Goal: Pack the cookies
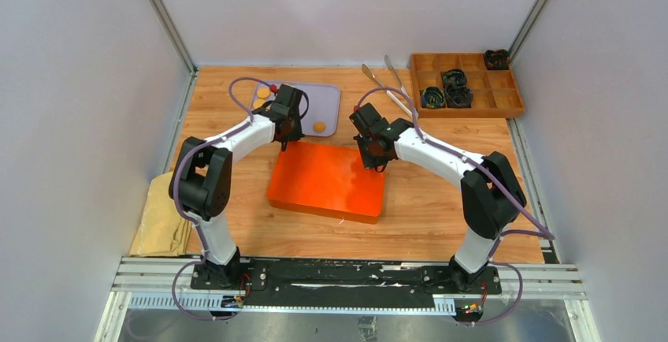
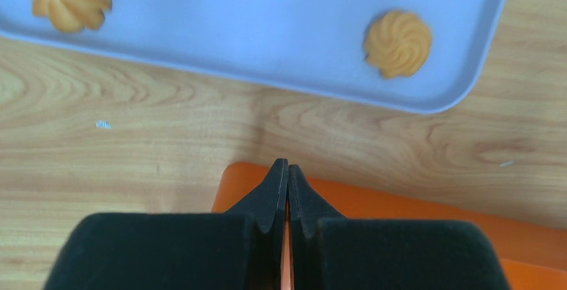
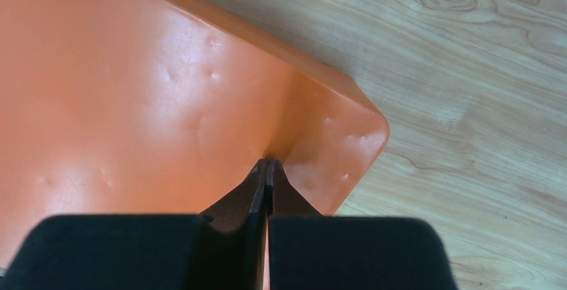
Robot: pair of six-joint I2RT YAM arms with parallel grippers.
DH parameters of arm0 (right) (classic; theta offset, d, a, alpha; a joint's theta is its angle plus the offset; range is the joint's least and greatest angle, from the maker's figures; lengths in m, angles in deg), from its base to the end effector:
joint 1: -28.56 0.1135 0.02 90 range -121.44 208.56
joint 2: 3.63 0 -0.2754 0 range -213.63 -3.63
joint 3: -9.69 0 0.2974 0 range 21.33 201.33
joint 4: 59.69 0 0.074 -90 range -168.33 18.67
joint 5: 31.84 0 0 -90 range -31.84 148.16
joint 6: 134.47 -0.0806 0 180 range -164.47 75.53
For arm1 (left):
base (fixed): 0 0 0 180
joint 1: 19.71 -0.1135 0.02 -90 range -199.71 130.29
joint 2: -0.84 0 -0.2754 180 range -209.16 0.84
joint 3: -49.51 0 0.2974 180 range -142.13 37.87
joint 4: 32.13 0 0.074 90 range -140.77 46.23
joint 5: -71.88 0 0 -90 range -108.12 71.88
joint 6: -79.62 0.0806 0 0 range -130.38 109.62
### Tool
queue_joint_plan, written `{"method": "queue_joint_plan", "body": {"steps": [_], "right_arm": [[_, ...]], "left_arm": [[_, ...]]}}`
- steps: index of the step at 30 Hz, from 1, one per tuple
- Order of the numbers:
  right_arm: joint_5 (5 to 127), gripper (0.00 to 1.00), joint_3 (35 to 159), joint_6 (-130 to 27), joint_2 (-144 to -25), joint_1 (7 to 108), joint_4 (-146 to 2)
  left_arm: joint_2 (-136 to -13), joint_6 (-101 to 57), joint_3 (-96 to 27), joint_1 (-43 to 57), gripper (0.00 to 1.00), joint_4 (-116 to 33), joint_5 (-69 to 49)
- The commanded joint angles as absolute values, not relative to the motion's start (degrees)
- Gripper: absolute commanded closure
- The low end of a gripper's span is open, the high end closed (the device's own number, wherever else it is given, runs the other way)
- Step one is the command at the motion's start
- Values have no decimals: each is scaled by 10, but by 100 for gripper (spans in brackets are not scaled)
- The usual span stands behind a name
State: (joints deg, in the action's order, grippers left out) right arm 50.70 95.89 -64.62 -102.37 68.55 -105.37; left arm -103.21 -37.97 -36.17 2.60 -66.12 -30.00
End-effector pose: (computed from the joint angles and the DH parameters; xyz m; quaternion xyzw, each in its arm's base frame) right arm 0.3386 0.2704 0.1903 -0.1478 0.9485 0.0827 0.2678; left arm 0.4341 -0.1602 0.1659 -0.0767 0.9389 -0.0465 0.3322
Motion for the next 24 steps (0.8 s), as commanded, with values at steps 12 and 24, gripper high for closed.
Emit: {"method": "queue_joint_plan", "body": {"steps": [12, 24], "right_arm": [[524, 100, 851, -677, -957, 688, -1062], [531, 100, 796, -701, -921, 703, -1066]], "left_arm": [[-964, -394, -210, 25, 97, -617, -248], [-975, -392, -217, 26, 97, -610, -243]]}}
